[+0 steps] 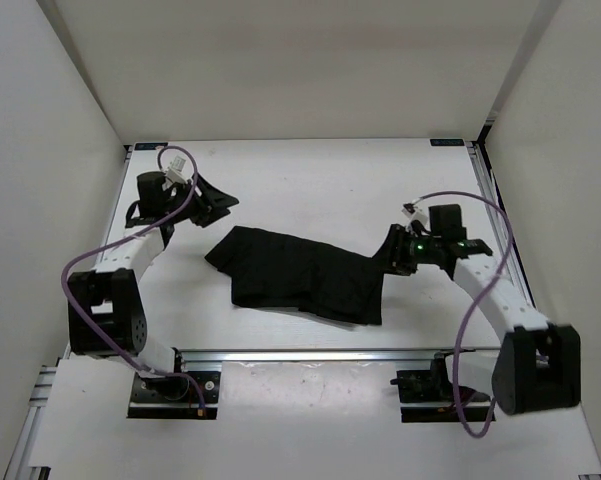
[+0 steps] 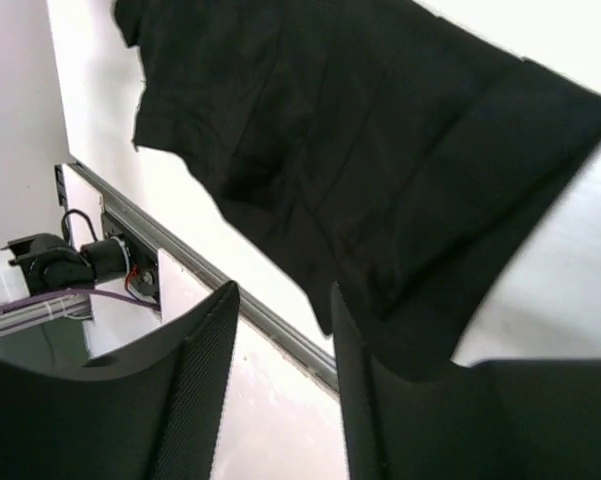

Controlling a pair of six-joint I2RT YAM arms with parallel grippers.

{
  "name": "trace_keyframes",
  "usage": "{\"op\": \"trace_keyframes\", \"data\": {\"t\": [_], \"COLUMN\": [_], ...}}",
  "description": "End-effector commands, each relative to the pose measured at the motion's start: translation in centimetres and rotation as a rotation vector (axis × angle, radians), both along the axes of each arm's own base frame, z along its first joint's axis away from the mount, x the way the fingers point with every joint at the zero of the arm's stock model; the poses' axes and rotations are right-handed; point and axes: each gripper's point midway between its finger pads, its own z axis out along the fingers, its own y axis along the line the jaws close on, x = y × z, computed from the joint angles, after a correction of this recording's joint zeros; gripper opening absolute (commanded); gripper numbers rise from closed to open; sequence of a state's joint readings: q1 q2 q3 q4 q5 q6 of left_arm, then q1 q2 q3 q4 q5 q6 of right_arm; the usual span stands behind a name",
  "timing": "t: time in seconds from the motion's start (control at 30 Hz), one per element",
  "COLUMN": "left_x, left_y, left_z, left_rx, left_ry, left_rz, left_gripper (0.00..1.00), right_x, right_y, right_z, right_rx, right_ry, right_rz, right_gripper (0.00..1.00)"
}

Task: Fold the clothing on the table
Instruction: Fold the skirt

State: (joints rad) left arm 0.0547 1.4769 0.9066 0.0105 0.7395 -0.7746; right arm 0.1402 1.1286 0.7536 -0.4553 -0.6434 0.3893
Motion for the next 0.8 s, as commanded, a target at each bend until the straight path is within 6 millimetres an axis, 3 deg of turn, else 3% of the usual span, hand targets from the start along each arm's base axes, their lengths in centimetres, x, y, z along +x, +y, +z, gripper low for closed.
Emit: {"op": "trace_keyframes", "data": {"t": [0.0,0.03,0.1,0.17,0.23,0.37,0.5,0.67,0.77], "left_x": [2.3,2.7,3.2,3.0,2.9,2.3,1.4,-0.3,-1.4], "left_y": [-1.2,-1.9,-2.0,-1.5,-0.3,1.6,3.5,4.3,4.3], "left_z": [0.2,-0.2,-3.6,-5.7,-7.5,-9.1,-10.6,-12.8,-13.3], "left_rx": [0.017,0.054,0.149,0.234,0.333,0.457,0.559,0.607,0.619], "left_ry": [-0.021,-0.021,0.082,0.146,0.179,0.211,0.242,0.296,0.308], "left_rz": [-0.006,-0.026,0.004,0.020,0.060,0.103,0.128,0.124,0.110], "left_gripper": [0.63,0.60,0.53,0.51,0.57,0.59,0.59,0.59,0.59], "right_x": [3.5,4.5,5.4,6.5,6.4,6.2,4.9,2.1,0.3], "right_y": [2.3,2.6,3.4,3.9,4.1,3.3,0.3,-2.5,-3.2], "right_z": [-0.6,-0.5,-1.8,-2.0,-2.7,-3.4,-5.7,-8.0,-8.9], "right_rx": [0.014,0.023,0.018,0.002,-0.018,-0.069,-0.247,-0.279,-0.299], "right_ry": [-0.005,-0.008,0.037,0.050,0.082,0.104,0.190,0.308,0.374], "right_rz": [-0.008,-0.024,-0.018,-0.022,-0.009,-0.032,-0.123,-0.226,-0.238], "right_gripper": [0.44,0.42,0.38,0.40,0.41,0.41,0.34,0.15,0.05]}}
